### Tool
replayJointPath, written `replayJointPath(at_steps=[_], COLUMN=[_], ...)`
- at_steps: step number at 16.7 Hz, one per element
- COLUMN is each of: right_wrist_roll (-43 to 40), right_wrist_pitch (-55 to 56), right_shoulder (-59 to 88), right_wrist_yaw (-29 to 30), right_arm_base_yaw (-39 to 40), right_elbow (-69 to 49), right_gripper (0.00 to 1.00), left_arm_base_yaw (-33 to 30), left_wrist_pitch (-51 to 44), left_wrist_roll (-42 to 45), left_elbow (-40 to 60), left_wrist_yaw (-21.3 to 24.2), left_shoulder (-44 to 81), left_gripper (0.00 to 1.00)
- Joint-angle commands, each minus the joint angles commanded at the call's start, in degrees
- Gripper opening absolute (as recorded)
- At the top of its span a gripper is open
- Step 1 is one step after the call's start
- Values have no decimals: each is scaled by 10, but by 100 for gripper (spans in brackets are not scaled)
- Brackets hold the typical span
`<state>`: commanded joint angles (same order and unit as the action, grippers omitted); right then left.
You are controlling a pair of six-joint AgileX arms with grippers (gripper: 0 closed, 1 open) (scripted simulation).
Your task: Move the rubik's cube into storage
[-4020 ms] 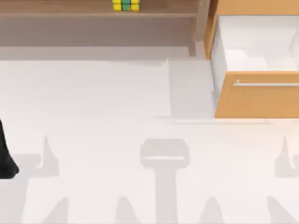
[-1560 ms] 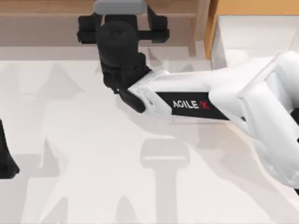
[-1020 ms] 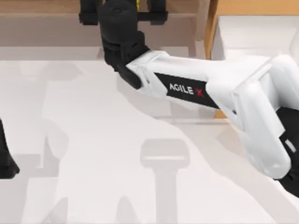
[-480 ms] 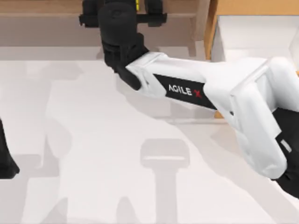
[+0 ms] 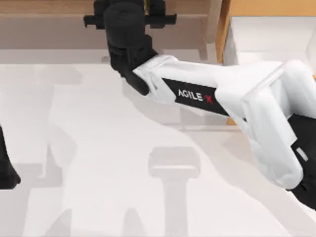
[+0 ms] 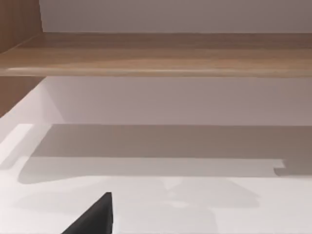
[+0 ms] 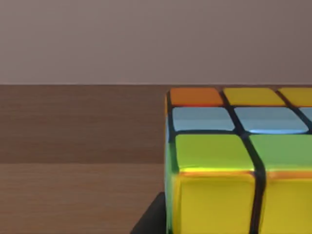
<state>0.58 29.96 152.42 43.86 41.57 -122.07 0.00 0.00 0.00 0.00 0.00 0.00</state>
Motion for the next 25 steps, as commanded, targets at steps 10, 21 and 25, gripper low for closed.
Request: replayJointPath(at_steps=[10, 21, 25], right_wrist_roll=[0, 3, 2], right_wrist_pitch=[0, 35, 6], right_shoulder=[0, -78, -59], right_wrist_yaw=[0, 1, 14], right_arm_base_yaw=[0, 29, 17], right_elbow=[0, 78, 64], right_gripper=[0, 0, 0], left_arm_base_yaw=[0, 0, 0], left_wrist_pitch=[0, 0, 0], left_wrist_roll=[0, 0, 0], left_elbow=[0, 0, 0], left_wrist_yaw=[0, 0, 0], left_shoulder=[0, 0, 0], left_gripper=[100, 100, 100])
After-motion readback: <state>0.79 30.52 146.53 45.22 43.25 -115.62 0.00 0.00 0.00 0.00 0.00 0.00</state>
